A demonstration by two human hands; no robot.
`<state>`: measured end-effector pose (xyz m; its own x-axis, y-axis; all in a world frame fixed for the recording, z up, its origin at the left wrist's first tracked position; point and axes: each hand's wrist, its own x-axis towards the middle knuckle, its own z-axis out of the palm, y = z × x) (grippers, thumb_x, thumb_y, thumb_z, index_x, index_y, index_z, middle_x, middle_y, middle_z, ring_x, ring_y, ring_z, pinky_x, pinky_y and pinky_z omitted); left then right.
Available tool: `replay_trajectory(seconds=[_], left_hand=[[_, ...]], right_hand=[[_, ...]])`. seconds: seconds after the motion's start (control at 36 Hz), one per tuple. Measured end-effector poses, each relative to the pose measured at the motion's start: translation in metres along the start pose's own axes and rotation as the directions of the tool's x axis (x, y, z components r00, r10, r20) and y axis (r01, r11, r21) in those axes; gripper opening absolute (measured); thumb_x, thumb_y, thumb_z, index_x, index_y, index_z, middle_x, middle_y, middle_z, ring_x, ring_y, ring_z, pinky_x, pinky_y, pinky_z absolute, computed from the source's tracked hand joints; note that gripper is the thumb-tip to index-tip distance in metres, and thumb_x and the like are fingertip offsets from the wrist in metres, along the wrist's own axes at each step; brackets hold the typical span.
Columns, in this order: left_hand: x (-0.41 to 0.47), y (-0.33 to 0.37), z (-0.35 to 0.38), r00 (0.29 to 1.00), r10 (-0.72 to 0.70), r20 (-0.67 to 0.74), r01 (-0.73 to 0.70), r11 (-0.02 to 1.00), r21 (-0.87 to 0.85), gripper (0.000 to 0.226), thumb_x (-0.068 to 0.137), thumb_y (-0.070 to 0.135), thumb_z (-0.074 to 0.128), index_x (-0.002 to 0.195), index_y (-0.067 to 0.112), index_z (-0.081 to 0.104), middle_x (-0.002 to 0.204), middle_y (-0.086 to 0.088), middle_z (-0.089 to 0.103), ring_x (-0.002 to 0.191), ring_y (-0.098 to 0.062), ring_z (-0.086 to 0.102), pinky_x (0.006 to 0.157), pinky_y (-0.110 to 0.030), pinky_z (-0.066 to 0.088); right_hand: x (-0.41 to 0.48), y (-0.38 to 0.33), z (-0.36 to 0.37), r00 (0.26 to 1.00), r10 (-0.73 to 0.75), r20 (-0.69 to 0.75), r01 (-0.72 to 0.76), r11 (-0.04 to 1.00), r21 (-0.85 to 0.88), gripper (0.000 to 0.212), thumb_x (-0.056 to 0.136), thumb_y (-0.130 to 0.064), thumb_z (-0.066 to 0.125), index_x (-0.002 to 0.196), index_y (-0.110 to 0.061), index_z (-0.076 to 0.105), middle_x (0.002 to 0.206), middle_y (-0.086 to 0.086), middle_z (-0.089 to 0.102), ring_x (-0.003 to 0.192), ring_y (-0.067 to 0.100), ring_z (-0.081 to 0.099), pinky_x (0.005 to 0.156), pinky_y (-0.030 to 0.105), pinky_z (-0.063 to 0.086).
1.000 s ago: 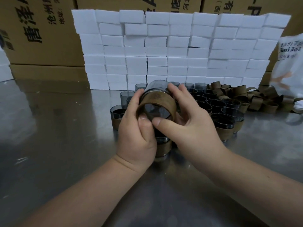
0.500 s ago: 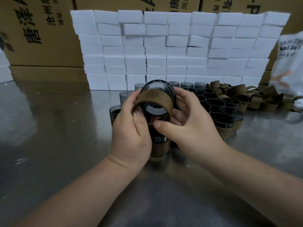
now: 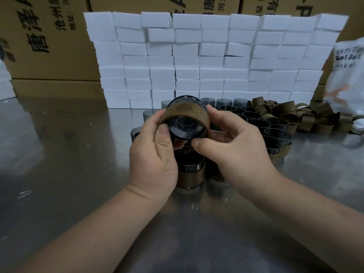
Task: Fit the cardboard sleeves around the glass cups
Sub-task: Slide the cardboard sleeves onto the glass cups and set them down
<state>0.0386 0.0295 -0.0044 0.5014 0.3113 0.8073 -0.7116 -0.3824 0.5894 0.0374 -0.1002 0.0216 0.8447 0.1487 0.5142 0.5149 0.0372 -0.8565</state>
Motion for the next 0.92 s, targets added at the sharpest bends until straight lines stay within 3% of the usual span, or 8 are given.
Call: replay_trajectory(seconds=[0.11, 0.19, 0.31, 0.47, 0.56, 0.69, 0.92], left_hand=[[-0.0014, -0.0004, 0.0007, 1.0, -0.002, -0.003, 0.002, 1.0, 0.027, 0.022, 0.096, 0.029, 0.036, 0.098, 0.014, 0.051, 0.081, 0.019, 0.053, 0.073, 0.015, 0.056, 0.061, -0.002, 0.041], [-0.0013, 0.0017, 0.0011, 1.0, 0.007, -0.008, -0.007, 0.999, 0.036, 0.015, 0.094, 0.017, 0.036, 0.09, 0.011, 0.05, 0.074, 0.019, 0.05, 0.065, 0.019, 0.054, 0.057, 0.001, 0.037], [-0.0007, 0.0039, 0.0013, 1.0, 0.009, -0.006, -0.009, 1.0, 0.008, 0.014, 0.093, 0.016, 0.037, 0.089, 0.01, 0.049, 0.073, 0.019, 0.05, 0.064, 0.018, 0.055, 0.056, 0.0, 0.038], [0.0006, 0.0025, 0.0006, 1.0, -0.011, -0.022, 0.011, 1.0, 0.006, 0.015, 0.092, 0.023, 0.038, 0.081, 0.02, 0.049, 0.07, 0.02, 0.05, 0.063, 0.015, 0.055, 0.054, -0.001, 0.039], [0.001, 0.0029, 0.0007, 1.0, -0.016, -0.015, 0.016, 1.0, -0.007, 0.017, 0.092, 0.021, 0.04, 0.077, 0.02, 0.048, 0.069, 0.018, 0.051, 0.062, 0.015, 0.055, 0.053, -0.001, 0.039], [0.0046, -0.0006, -0.0003, 0.993, -0.116, -0.017, 0.114, 0.988, -0.102, 0.014, 0.087, 0.034, 0.043, 0.076, 0.03, 0.051, 0.066, 0.013, 0.059, 0.059, 0.001, 0.061, 0.054, -0.009, 0.045], [0.0056, -0.0031, 0.0003, 0.988, -0.148, -0.033, 0.144, 0.982, -0.12, 0.015, 0.086, 0.036, 0.045, 0.074, 0.029, 0.052, 0.061, 0.014, 0.059, 0.057, -0.001, 0.06, 0.053, -0.012, 0.045]], right_hand=[[0.0015, 0.0003, -0.0025, 1.0, 0.013, 0.002, -0.013, 1.0, 0.006, 0.057, 0.069, 0.0, 0.073, 0.122, -0.018, 0.058, 0.098, -0.021, 0.068, 0.085, -0.003, 0.067, 0.067, 0.009, 0.049], [0.0019, 0.0007, -0.0038, 1.0, 0.024, 0.005, -0.024, 1.0, 0.006, 0.057, 0.07, 0.0, 0.073, 0.122, -0.017, 0.059, 0.093, -0.023, 0.069, 0.084, -0.002, 0.067, 0.067, 0.01, 0.05], [0.0018, 0.0003, -0.0051, 0.999, 0.029, 0.018, -0.029, 1.0, -0.005, 0.057, 0.069, -0.008, 0.075, 0.123, -0.016, 0.06, 0.085, -0.02, 0.072, 0.082, -0.001, 0.068, 0.066, 0.011, 0.051], [0.0027, -0.0014, -0.0044, 0.999, 0.041, 0.011, -0.041, 0.999, -0.023, 0.058, 0.065, -0.018, 0.073, 0.121, -0.019, 0.062, 0.09, -0.013, 0.073, 0.084, 0.002, 0.069, 0.07, 0.015, 0.054], [0.0026, -0.0013, -0.005, 0.999, 0.052, -0.001, -0.052, 0.999, -0.004, 0.052, 0.069, -0.01, 0.075, 0.119, -0.017, 0.064, 0.092, -0.011, 0.073, 0.085, 0.005, 0.069, 0.073, 0.019, 0.055], [0.0028, -0.0015, -0.0053, 0.998, 0.063, -0.007, -0.063, 0.998, -0.005, 0.048, 0.071, -0.007, 0.074, 0.117, -0.018, 0.065, 0.095, -0.007, 0.073, 0.086, 0.006, 0.069, 0.079, 0.025, 0.056], [0.0031, -0.0005, -0.0053, 0.997, 0.079, -0.004, -0.079, 0.997, 0.009, 0.042, 0.071, -0.006, 0.075, 0.109, -0.023, 0.067, 0.084, -0.007, 0.074, 0.08, 0.008, 0.07, 0.072, 0.021, 0.056]])
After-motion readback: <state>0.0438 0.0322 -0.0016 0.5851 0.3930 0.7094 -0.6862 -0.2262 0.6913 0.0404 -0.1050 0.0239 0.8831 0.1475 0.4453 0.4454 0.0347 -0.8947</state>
